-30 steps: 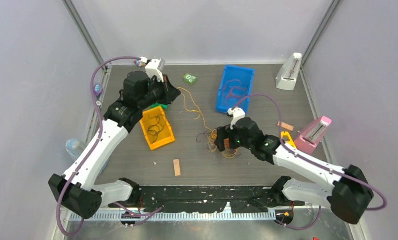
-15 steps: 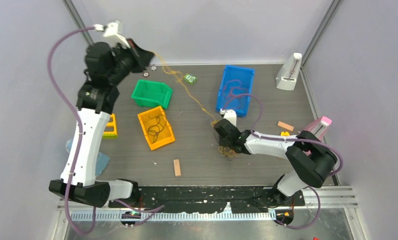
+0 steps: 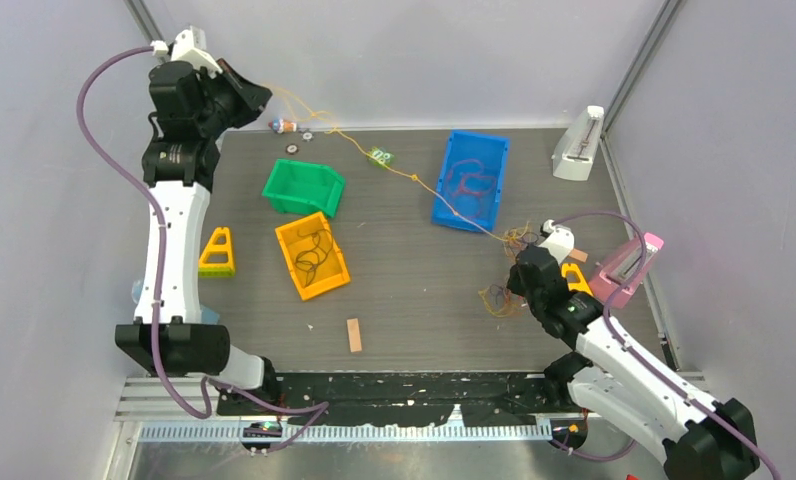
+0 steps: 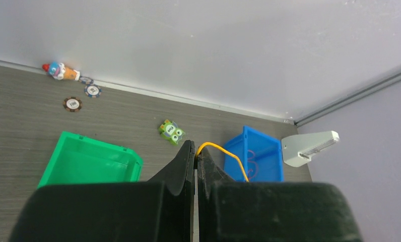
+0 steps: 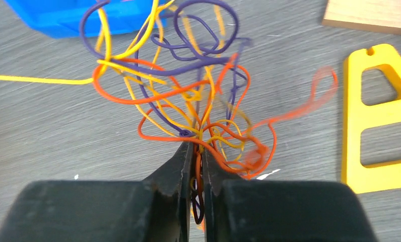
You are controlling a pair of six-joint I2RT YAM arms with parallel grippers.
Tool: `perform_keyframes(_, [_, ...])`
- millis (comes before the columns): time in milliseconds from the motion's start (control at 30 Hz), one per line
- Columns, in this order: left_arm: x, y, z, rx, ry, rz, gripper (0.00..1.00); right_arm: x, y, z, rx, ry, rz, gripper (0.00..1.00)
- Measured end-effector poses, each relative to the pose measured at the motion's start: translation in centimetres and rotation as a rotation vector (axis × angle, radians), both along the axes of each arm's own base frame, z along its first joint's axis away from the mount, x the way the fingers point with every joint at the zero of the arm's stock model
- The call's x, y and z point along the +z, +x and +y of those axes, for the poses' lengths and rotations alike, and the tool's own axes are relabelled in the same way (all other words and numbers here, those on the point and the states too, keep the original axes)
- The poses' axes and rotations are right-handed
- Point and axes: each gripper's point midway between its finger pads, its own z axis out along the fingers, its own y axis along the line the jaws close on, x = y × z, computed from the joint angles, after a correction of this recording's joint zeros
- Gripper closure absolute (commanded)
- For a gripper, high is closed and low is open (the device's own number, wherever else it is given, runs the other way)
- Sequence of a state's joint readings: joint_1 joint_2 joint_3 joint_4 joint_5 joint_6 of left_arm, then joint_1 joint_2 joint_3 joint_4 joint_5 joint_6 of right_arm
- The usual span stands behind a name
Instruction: Untangle the cables
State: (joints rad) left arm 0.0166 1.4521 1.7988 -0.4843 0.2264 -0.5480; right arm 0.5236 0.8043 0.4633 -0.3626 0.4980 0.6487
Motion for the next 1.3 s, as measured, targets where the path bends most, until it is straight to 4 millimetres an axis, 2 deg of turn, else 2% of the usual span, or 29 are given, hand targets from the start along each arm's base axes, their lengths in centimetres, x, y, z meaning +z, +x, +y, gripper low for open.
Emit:
perform_keyframes(133, [-1.7,0.9,-1.5,-0.072,-0.016,0.044,1.00,1.1,-0.1,1.2,0.083,0.031,-0.023,0.94])
perform_keyframes(267, [-4.4,0.8,-4.9,-0.164,0.013,0.097,1.00,2.0,0.1,3.2,0.214,0.041,-0.005,0.95])
perform_keyframes(333, [-6.7,0.1,-7.0,-0.215,0.037,0.143,1.00,2.8,0.2,4.3,0.279,0.047,-0.004,0.95])
perform_keyframes(400, [-10.1,-0.8,-8.0,-0.240,0.071,0.208,1.00,3.6,0.3,5.2,0.336,0.055,-0.014,0.95])
perform_keyframes(467, [-13.4,-1.8,-8.9,-0.262,0.104,0.278,0.88,4.6,0.2,6.0,0.391,0.065,-0.028,0.94])
perform_keyframes(500, [-15.4,-2.3,-8.7,-0.260,0.127,0.319,0.77,5.1,0.2,6.4,0.415,0.068,-0.035,0.94])
perform_keyframes(533, [-17.2,-2.8,-8.3,-0.254,0.146,0.362,0.58,5.4,0.2,6.7,0.436,0.072,-0.040,0.95])
perform_keyframes(600, [-20.7,-3.8,-7.6,-0.249,0.195,0.440,0.39,6.0,0.1,7.1,0.468,0.073,-0.048,0.95])
perform_keyframes(667, [-23.1,-4.7,-7.0,-0.248,0.244,0.494,0.31,6.6,-0.1,7.3,0.492,0.071,-0.044,0.95])
perform_keyframes(733, [-24.4,-5.5,-7.0,-0.249,0.307,0.512,0.28,7.2,0.0,7.5,0.511,0.060,-0.038,0.95])
perform_keyframes(833, [-24.5,-7.3,-9.1,-0.318,0.415,0.465,0.27,8.2,0.1,7.5,0.527,0.033,-0.024,0.95])
perform_keyframes(967, [-22.5,-10.5,-14.6,-0.527,0.463,0.269,0.27,9.7,0.4,7.4,0.547,-0.005,-0.005,0.95])
perform_keyframes(1033, [-22.1,-11.8,-16.6,-0.614,0.446,0.171,0.28,10.6,0.5,7.4,0.555,-0.020,-0.002,0.95])
perform_keyframes(1300, [-23.1,-16.6,-24.0,-0.912,0.432,-0.166,0.31,13.1,0.4,7.5,0.587,-0.039,-0.002,0.94])
